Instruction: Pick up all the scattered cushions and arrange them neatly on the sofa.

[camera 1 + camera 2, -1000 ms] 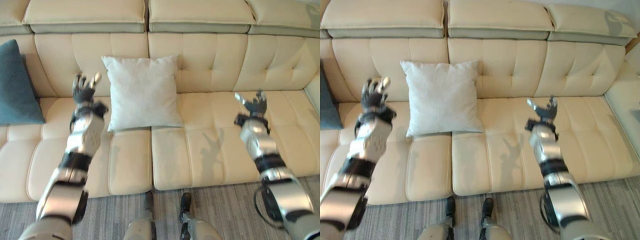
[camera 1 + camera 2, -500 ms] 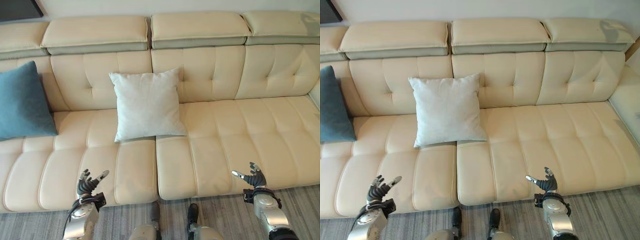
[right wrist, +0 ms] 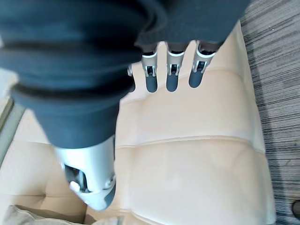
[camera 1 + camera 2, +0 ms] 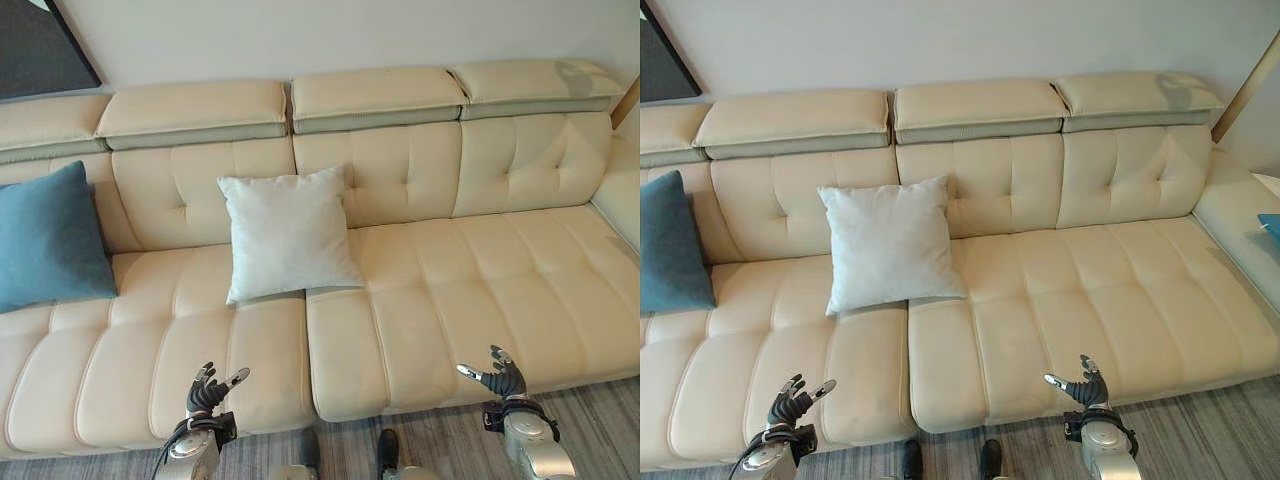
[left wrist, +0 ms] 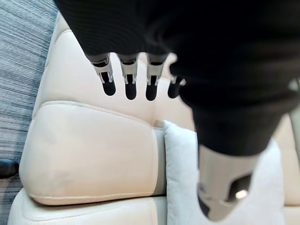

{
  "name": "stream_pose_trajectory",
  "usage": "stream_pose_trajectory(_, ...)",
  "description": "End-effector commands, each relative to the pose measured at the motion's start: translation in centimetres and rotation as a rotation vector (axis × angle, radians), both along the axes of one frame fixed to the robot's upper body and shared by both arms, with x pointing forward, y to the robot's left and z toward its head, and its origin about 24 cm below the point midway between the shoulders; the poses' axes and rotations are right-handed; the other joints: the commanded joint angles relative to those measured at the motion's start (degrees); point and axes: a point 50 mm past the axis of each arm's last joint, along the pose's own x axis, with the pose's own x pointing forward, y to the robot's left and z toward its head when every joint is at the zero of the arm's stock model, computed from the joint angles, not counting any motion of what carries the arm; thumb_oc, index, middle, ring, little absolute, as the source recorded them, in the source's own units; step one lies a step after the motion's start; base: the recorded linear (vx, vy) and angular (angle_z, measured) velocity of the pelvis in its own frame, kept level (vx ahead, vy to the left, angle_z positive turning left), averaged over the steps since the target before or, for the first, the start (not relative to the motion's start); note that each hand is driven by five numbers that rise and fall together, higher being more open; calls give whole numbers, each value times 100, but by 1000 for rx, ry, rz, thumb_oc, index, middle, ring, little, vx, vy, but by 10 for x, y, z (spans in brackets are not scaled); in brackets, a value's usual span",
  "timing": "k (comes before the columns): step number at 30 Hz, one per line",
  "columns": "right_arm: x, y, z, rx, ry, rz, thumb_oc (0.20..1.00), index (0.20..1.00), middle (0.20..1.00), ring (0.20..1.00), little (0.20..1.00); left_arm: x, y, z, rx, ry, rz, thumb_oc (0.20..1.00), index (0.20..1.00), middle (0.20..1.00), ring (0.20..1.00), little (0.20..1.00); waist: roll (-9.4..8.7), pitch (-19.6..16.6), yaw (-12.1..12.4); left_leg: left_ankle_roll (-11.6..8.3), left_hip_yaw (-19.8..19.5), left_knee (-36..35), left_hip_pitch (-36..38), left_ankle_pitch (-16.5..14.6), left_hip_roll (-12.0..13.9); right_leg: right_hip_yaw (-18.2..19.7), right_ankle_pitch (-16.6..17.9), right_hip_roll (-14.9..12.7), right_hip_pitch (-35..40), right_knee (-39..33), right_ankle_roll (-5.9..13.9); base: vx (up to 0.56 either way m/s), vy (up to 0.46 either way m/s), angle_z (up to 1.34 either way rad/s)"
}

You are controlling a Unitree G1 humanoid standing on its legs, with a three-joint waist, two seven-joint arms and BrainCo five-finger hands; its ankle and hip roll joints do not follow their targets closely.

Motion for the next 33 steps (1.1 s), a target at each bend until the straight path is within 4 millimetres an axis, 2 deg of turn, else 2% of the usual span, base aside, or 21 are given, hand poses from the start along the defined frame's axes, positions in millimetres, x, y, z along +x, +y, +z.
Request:
stream_pose_trajectory(1, 29, 0, 29, -19, -162, 41, 1000, 1000, 1000, 1000, 1000, 31, 9, 22, 85, -109, -55, 1000, 1000, 1000, 1000, 1000, -209, 384, -70, -356, 36, 11, 250, -13, 81, -191, -1127, -105, 335, 6, 148, -123, -167, 36)
stream_pose_trajectory(4, 24, 4, 23, -1, -137, 51, 1000, 1000, 1000, 1000, 1000, 26, 5, 18, 75, -96, -79, 1000, 1000, 1000, 1000, 1000, -303, 291, -67, -136, 24, 824, 320, -745, -96, -105, -1094, -133, 260, 6, 151, -72, -114, 21)
stream_pose_trajectory(6, 22, 9, 18, 15, -117, 61, 1000, 1000, 1000, 1000, 1000, 23, 1, 16, 64, -84, -95, 1000, 1000, 1000, 1000, 1000, -297, 237, -65, 2, 11, 1203, 527, -1164, -269, -55, -1065, -84, 269, 6, 172, -60, -32, -13)
stream_pose_trajectory(9, 22, 13, 15, 19, -106, 78, 1000, 1000, 1000, 1000, 1000, 22, -4, 15, 49, -83, -110, 1000, 1000, 1000, 1000, 1000, -218, 193, -104, 41, -26, 1258, 851, -1343, -382, -33, -1009, -11, 259, 6, 201, -63, 49, 6)
stream_pose_trajectory(14, 20, 14, 15, 28, -108, 72, 1000, 1000, 1000, 1000, 1000, 23, -10, 15, 59, -78, -156, 1000, 1000, 1000, 1000, 1000, -130, 109, -233, 90, 151, 642, 1146, -1385, -376, -128, -788, -17, 72, 6, 256, -164, 141, 2)
stream_pose_trajectory(17, 21, 15, 16, 28, -115, 62, 1000, 1000, 1000, 1000, 1000, 27, -12, 18, 68, -86, -175, 1000, 1000, 1000, 1000, 1000, -93, 131, -246, 148, 131, 129, 1317, -1332, -447, -208, -516, -68, -63, 6, 355, -267, 207, 9)
stream_pose_trajectory(19, 22, 18, 16, 36, -114, 67, 1000, 1000, 1000, 1000, 1000, 28, -12, 19, 73, -91, -180, 1000, 1000, 1000, 1000, 1000, -123, 185, -243, 206, 128, 6, 1269, -1298, -541, -201, -299, -137, -204, 6, 453, -406, 262, 5)
stream_pose_trajectory(20, 22, 21, 14, 39, -104, 76, 1000, 1000, 1000, 1000, 1000, 29, -12, 20, 70, -97, -179, 1000, 1000, 1000, 1000, 1000, -198, 244, -242, 275, 120, 6, 1132, -1285, -669, -120, -42, -231, -409, 6, 598, -534, 338, 1)
stream_pose_trajectory(21, 23, 25, 13, 43, -99, 77, 1000, 1000, 1000, 1000, 1000, 31, -12, 21, 74, -97, -181, 1000, 1000, 1000, 1000, 1000, -255, 277, -232, 288, 205, 6, 1047, -1258, -733, -105, 75, -309, -537, 6, 694, -507, 324, 6)
stream_pose_trajectory(26, 18, 36, 3, 65, -51, 78, 1000, 1000, 1000, 1000, 1000, 26, -9, 19, 106, -73, -194, 1000, 1000, 1000, 1000, 1000, -370, 452, -198, 357, 449, 6, 969, -1151, -767, -278, 207, -426, -618, 6, 867, -266, 170, -17)
stream_pose_trajectory(27, 17, 37, 2, 67, -49, 75, 1000, 1000, 1000, 1000, 1000, 26, -7, 20, 117, -71, -193, 1000, 1000, 1000, 1000, 1000, -362, 510, -213, 369, 476, 6, 982, -1131, -718, -310, 206, -393, -537, 6, 857, -262, 111, -29)
stream_pose_trajectory(28, 17, 40, 1, 78, -52, 77, 1000, 1000, 1000, 1000, 1000, 24, -7, 18, 130, -58, -206, 1000, 1000, 1000, 1000, 1000, -325, 526, -251, 409, 502, 6, 928, -1077, -644, -194, -90, -370, -503, 525, 715, -188, 86, -26)
stream_pose_trajectory(29, 17, 40, 1, 78, -52, 77, 1000, 1000, 1000, 1000, 1000, 24, -7, 18, 130, -58, -206, 1000, 1000, 1000, 1000, 1000, -326, 526, -248, 409, 505, 6, 929, -1078, -645, -190, -105, -373, -516, 551, 715, -165, 79, -22)
stream_pose_trajectory(32, 16, 40, 1, 85, -59, 71, 1000, 1000, 1000, 1000, 1000, 21, -7, 16, 134, -41, -217, 1000, 1000, 1000, 1000, 1000, -275, 477, -255, 451, 545, 6, 860, -1066, -544, -44, -607, -367, -386, 1273, 529, -86, 34, -31)
stream_pose_trajectory(33, 14, 40, 1, 88, -61, 71, 1000, 1000, 1000, 1000, 1000, 18, -7, 14, 127, -31, -216, 1000, 1000, 1000, 1000, 1000, -256, 393, -244, 467, 603, 6, 837, -1084, -499, -32, -887, -398, -209, 1556, 467, -50, 11, -13)
